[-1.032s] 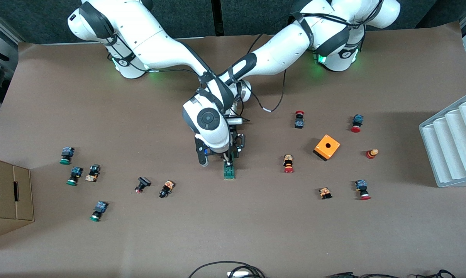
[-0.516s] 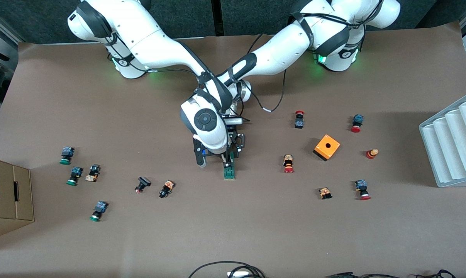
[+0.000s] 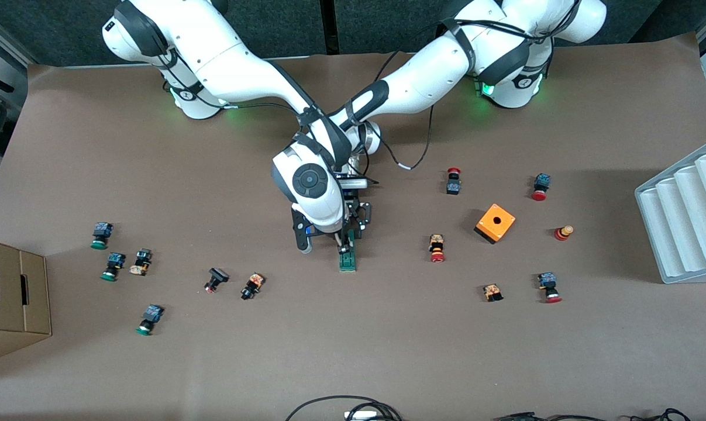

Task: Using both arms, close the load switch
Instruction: 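Grip the white lever with the right gripper and push it toward the body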

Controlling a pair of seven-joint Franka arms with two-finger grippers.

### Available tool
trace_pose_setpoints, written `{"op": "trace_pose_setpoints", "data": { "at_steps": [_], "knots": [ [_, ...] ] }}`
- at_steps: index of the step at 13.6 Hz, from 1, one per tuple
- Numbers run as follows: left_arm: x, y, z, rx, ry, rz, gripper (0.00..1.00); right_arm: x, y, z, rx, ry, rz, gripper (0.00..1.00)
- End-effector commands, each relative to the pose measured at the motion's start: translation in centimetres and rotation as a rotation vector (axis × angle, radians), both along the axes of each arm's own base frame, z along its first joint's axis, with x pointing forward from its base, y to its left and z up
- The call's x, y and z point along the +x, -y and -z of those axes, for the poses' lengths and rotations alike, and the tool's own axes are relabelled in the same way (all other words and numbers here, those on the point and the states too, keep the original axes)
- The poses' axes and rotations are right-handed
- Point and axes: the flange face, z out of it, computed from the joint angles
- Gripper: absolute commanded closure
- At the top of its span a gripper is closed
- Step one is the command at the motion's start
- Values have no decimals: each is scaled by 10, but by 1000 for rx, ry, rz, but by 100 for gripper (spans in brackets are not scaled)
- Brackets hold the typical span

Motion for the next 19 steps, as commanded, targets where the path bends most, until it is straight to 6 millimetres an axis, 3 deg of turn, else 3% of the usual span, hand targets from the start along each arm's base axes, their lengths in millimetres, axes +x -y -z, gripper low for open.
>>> {"op": "trace_pose_setpoints", "data": {
  "at_steps": [1,6,19],
  "knots": [
    [0,4,2,-15,27,2,23,10,4,-4,24,11,13,84],
    [0,4,1,-16,28,2,23,11,2,-5,32,13,15,89],
    [1,5,1,-17,29,1,23,43,15,0,52,35,56,89]
  ]
}}
